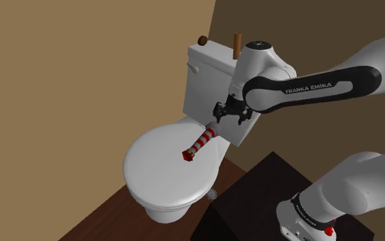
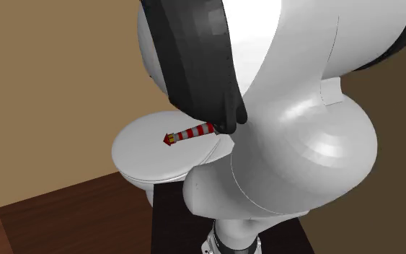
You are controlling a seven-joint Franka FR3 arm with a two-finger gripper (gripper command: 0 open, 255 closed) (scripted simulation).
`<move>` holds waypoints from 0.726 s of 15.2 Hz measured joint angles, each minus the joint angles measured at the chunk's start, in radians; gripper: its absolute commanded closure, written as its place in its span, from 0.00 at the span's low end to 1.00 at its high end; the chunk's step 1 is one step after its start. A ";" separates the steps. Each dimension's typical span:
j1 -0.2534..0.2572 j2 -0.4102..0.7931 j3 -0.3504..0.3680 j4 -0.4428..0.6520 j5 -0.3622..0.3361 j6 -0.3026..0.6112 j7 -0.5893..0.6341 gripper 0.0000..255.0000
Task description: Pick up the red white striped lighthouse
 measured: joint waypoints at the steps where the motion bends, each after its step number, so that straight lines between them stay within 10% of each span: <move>1: -0.013 0.039 0.011 0.002 -0.007 0.034 0.042 0.00; 11: -0.084 0.465 0.059 0.119 -0.198 0.297 0.560 0.00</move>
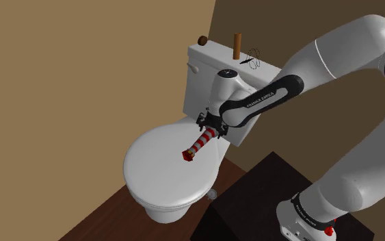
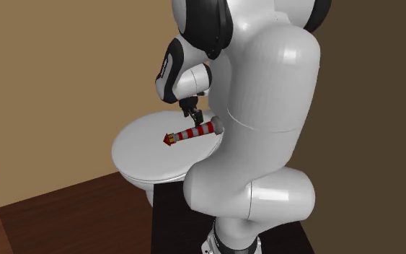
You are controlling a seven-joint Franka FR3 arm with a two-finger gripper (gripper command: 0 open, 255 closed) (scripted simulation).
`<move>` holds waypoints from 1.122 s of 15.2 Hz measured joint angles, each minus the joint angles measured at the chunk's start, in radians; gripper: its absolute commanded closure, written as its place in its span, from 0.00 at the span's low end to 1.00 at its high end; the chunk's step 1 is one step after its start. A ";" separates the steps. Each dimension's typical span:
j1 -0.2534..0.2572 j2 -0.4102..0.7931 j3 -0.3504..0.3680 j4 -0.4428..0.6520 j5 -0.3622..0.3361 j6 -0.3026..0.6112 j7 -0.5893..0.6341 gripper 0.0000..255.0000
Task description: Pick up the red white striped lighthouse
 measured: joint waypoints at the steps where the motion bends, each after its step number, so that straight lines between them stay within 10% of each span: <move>1: 0.004 0.041 -0.009 0.028 -0.020 0.009 0.049 0.00; 13: 0.080 0.324 -0.127 0.146 -0.180 0.158 0.303 0.00; 14: 0.082 0.329 -0.130 0.148 -0.183 0.161 0.306 1.00; 17: 0.084 0.333 -0.132 0.150 -0.186 0.163 0.308 1.00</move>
